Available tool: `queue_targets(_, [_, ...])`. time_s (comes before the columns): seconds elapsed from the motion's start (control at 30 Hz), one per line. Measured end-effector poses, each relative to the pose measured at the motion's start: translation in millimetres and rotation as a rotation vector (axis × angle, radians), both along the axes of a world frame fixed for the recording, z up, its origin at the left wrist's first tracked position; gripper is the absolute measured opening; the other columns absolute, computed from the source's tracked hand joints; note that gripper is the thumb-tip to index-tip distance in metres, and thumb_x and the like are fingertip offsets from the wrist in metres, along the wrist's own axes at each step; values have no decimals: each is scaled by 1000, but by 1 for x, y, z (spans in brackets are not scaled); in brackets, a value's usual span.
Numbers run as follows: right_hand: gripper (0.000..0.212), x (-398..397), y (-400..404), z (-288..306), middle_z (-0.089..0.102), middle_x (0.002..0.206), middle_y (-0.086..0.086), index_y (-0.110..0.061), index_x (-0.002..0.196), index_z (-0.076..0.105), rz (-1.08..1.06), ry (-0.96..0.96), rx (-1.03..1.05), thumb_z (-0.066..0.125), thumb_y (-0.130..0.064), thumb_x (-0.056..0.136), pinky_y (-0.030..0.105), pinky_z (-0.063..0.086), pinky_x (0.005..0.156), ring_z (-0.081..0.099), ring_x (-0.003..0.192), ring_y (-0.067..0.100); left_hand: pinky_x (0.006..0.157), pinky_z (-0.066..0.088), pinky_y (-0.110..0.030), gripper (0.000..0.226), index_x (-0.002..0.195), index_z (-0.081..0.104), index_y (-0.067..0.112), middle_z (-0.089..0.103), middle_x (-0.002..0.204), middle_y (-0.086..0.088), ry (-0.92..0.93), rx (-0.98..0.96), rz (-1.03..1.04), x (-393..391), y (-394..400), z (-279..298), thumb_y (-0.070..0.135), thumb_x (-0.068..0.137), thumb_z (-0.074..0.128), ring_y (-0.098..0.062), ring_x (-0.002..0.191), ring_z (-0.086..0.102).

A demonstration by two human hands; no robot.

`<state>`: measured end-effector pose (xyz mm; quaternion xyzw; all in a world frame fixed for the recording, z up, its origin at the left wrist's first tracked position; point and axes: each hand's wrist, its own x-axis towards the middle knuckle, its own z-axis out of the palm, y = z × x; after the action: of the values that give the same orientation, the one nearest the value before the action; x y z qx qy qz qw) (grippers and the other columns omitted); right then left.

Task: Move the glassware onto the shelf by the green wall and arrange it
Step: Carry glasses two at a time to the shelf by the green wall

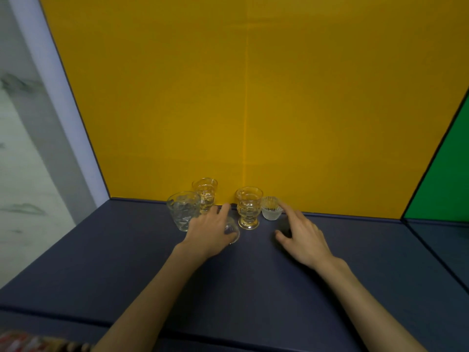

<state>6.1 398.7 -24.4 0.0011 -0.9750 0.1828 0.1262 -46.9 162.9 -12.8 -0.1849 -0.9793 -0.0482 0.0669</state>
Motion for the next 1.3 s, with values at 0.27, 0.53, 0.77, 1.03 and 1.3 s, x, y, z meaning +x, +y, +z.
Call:
queue_targets(0.27, [55, -15, 0, -6, 50, 120, 5, -28, 140, 38, -23, -58, -25, 59, -42, 91, 39, 45, 85, 55, 113, 32, 84, 47, -41, 60, 123, 45, 33, 63, 121, 2, -66, 143, -30, 7, -19, -6, 67, 79, 67, -26, 113, 59])
queue_targets(0.53, [46, -13, 3, -13, 54, 110, -2, -22, 116, 55, -33, 30, -144, 74, -45, 81, 30, 39, 76, 56, 101, 23, 83, 57, -34, 70, 112, 45, 28, 61, 108, 5, -295, 1048, -24, 22, -19, 0, 54, 63, 88, -12, 97, 66])
queue_targets(0.77, [43, -13, -7, -5, 59, 108, 0, -24, 106, 45, -71, 73, -97, 73, -38, 78, 40, 48, 68, 59, 92, 30, 87, 61, -40, 86, 127, 49, 30, 60, 123, 3, -351, 1219, -63, 25, -26, 0, 43, 56, 96, -14, 103, 71])
queue_targets(1.03, [57, -17, -11, -7, 56, 120, 5, -15, 130, 60, -113, 3, -15, 69, -45, 82, 39, 49, 87, 58, 111, 31, 91, 60, -39, 84, 126, 59, 27, 67, 121, -1, -390, 1241, -55, 34, -37, -1, 36, 52, 98, -13, 100, 73])
queue_targets(1.3, [75, -16, -13, -8, 47, 114, 7, -11, 123, 61, -200, 13, -4, 71, -67, 74, 36, 45, 95, 51, 114, 28, 86, 60, -34, 76, 125, 62, 25, 77, 108, -1, -432, 1223, -73, 41, -37, 1, 22, 58, 98, -13, 99, 74])
